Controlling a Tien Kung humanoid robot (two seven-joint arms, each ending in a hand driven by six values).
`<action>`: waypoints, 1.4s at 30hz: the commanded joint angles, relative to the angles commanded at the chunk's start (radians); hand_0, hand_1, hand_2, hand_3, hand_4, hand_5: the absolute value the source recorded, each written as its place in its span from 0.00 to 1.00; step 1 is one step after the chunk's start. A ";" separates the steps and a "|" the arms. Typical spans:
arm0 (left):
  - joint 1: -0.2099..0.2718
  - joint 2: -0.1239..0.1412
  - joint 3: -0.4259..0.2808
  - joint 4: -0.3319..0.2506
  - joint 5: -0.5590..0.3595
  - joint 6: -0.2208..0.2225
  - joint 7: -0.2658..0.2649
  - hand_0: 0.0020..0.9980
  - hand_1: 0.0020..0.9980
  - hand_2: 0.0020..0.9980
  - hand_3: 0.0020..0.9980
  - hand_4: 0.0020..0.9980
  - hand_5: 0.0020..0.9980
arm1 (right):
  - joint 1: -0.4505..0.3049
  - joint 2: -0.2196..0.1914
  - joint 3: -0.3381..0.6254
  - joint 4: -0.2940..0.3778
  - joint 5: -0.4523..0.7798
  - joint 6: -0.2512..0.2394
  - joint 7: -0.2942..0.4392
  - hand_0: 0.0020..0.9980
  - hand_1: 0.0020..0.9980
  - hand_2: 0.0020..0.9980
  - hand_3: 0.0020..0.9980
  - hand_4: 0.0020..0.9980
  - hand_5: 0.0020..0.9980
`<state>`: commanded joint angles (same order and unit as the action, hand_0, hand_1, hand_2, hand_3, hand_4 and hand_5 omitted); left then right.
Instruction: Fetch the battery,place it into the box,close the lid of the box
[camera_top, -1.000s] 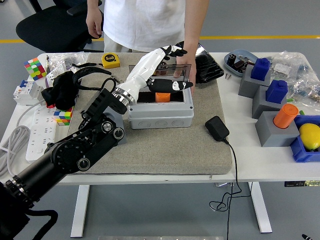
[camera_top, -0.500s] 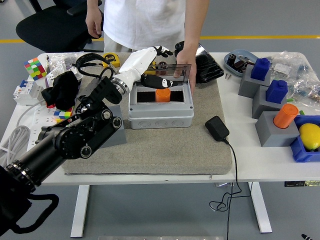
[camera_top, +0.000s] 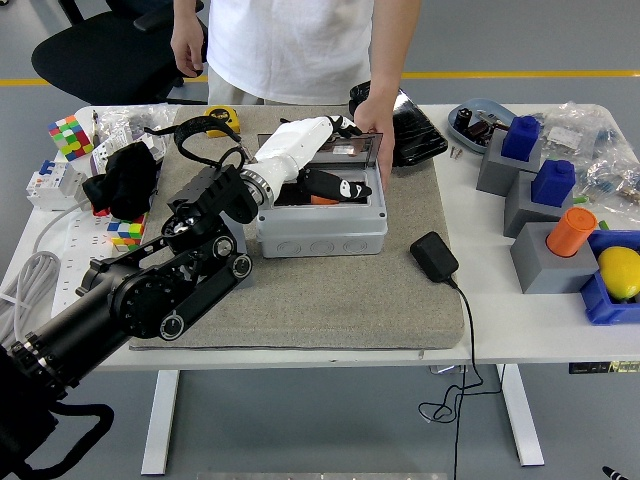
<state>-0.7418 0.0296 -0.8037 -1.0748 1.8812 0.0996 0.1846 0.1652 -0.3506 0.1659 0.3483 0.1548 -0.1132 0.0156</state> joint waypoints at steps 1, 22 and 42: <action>0.005 0.006 0.002 -0.007 -0.005 -0.002 0.002 0.73 0.76 0.75 0.76 1.00 0.42 | 0.000 0.000 0.001 0.000 -0.001 0.000 0.000 0.57 0.63 0.65 0.55 0.95 0.49; 0.110 0.121 0.065 -0.157 -0.120 -0.046 0.053 0.70 0.75 0.74 0.75 1.00 0.46 | -0.003 -0.002 0.015 0.003 -0.014 -0.002 0.004 0.57 0.63 0.65 0.55 0.95 0.48; 0.349 0.119 -0.291 -0.336 -0.406 0.123 -0.179 0.68 0.75 0.74 0.75 1.00 0.45 | 0.000 -0.003 -0.005 -0.003 0.005 -0.002 0.003 0.57 0.63 0.65 0.55 0.95 0.48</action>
<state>-0.3929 0.1484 -1.0943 -1.4112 1.4755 0.2221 0.0054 0.1654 -0.3534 0.1608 0.3450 0.1593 -0.1156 0.0182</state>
